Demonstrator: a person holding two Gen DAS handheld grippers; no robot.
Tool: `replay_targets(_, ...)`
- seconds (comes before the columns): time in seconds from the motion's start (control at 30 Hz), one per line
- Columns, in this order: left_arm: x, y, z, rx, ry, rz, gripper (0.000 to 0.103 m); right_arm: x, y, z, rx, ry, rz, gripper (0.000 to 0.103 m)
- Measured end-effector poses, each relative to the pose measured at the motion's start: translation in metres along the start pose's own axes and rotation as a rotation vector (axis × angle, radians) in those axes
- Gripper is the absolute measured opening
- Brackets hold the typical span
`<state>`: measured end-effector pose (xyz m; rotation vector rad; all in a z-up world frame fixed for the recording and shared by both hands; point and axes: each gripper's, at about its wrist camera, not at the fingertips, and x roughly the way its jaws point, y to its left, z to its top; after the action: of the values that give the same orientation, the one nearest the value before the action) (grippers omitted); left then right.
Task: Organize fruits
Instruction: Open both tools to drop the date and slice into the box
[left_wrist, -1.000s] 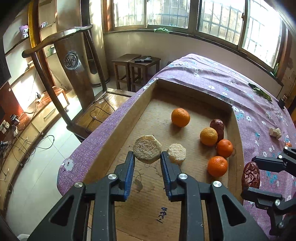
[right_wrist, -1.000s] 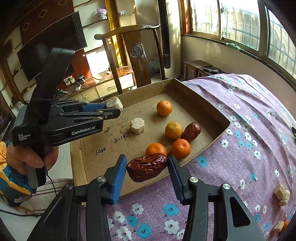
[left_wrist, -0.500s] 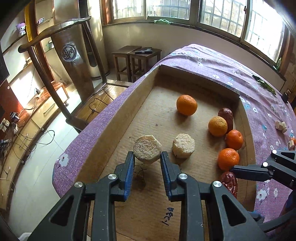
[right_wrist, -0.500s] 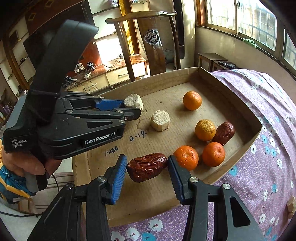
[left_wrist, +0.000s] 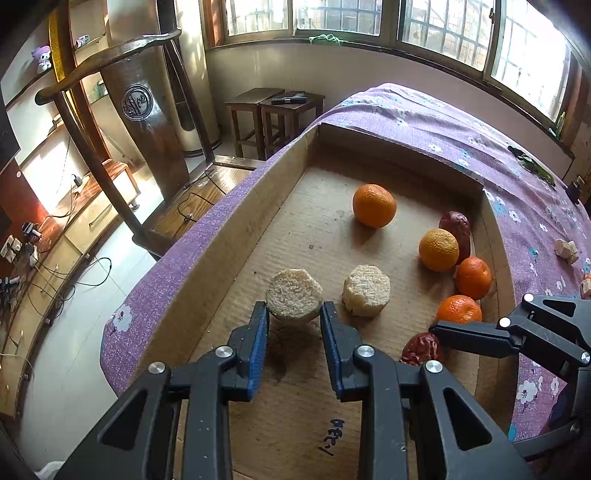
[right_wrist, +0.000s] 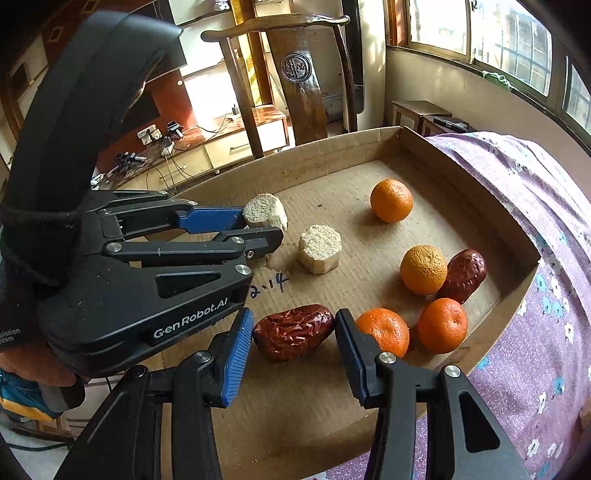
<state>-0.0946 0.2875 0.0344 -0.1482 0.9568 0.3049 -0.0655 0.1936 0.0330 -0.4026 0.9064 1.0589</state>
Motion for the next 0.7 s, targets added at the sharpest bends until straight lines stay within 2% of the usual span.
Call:
replay_targets(0.2,0.003,0.001,0.001,-0.015,0.010,0.014,0.030,0.001,0.002,-0.001,-0.015,-0.014,-0.007,0.051)
replay_targets(0.33,0.000,0.004,0.001,-0.026,0.000,0.026,0.055,-0.003,0.003,-0.002,-0.010,0.002,0.014,0.057)
replay_targets(0.5,-0.008,0.007,0.002,-0.043,-0.020,0.034,0.066,-0.016,-0.002,-0.006,0.025,-0.018,0.040,0.064)
replay_targets(0.57,-0.012,0.006,0.003,-0.043,-0.032,0.036,0.067,-0.022,-0.003,-0.010,0.023,-0.023,0.034,0.064)
replay_targets(0.7,-0.024,0.001,0.004,-0.051,-0.066,0.024,0.076,-0.038,-0.011,-0.018,0.049,-0.052,0.027,0.064)
